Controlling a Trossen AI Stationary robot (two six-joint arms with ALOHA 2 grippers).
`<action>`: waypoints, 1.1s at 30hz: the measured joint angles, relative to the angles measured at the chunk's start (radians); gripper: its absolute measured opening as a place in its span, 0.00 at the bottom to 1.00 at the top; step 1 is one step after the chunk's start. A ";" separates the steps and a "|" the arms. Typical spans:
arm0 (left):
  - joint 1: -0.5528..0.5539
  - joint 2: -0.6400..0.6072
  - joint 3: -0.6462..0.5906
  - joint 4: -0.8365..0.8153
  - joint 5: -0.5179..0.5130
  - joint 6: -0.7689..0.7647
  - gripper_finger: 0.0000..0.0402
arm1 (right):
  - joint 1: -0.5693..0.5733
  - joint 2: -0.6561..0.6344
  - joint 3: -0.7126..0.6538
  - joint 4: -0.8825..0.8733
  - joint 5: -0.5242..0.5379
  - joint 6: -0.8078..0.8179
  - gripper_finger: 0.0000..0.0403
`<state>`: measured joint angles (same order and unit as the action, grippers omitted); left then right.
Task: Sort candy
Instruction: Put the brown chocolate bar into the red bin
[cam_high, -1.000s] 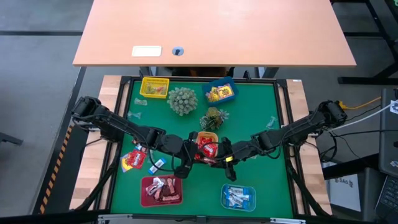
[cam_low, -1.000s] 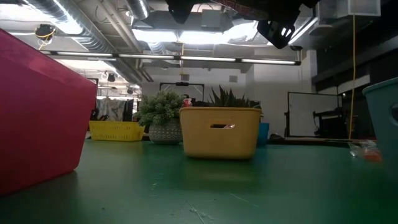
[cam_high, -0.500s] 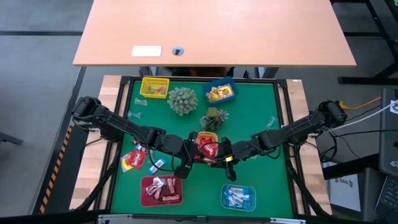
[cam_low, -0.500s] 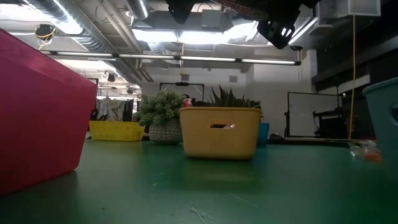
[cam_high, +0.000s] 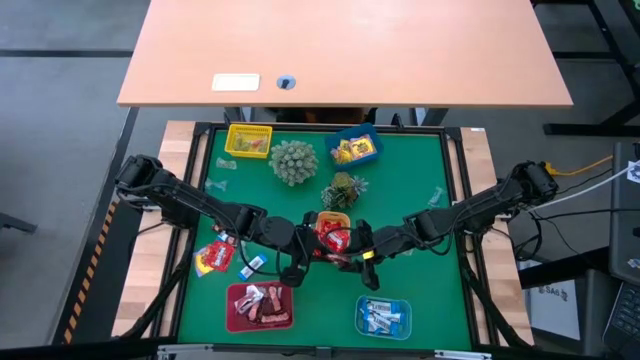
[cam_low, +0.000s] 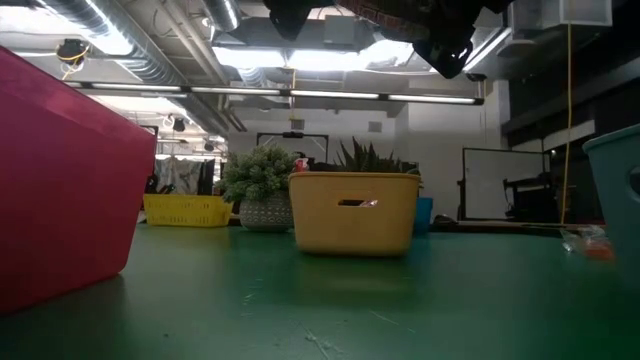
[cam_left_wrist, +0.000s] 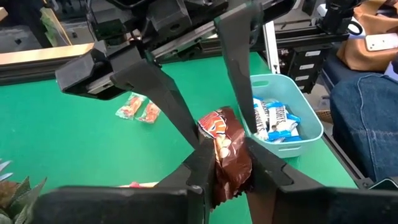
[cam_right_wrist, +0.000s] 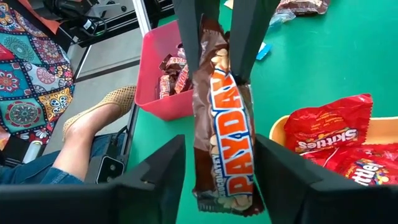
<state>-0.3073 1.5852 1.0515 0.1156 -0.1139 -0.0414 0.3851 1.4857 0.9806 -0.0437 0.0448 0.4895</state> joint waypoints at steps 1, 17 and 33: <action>0.000 0.000 0.000 -0.001 0.000 0.000 0.13 | 0.000 0.000 0.000 0.000 0.000 0.000 0.47; -0.002 -0.009 0.000 -0.012 0.106 -0.043 0.10 | 0.000 -0.113 0.000 -0.011 -0.011 -0.061 0.50; -0.063 -0.101 -0.001 -0.549 0.469 -0.490 0.10 | 0.001 -0.262 0.000 -0.299 -0.011 -0.061 0.50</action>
<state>-0.3703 1.4841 1.0508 -0.4334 0.3555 -0.5317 0.3856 1.2236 0.9810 -0.3422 0.0339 0.4286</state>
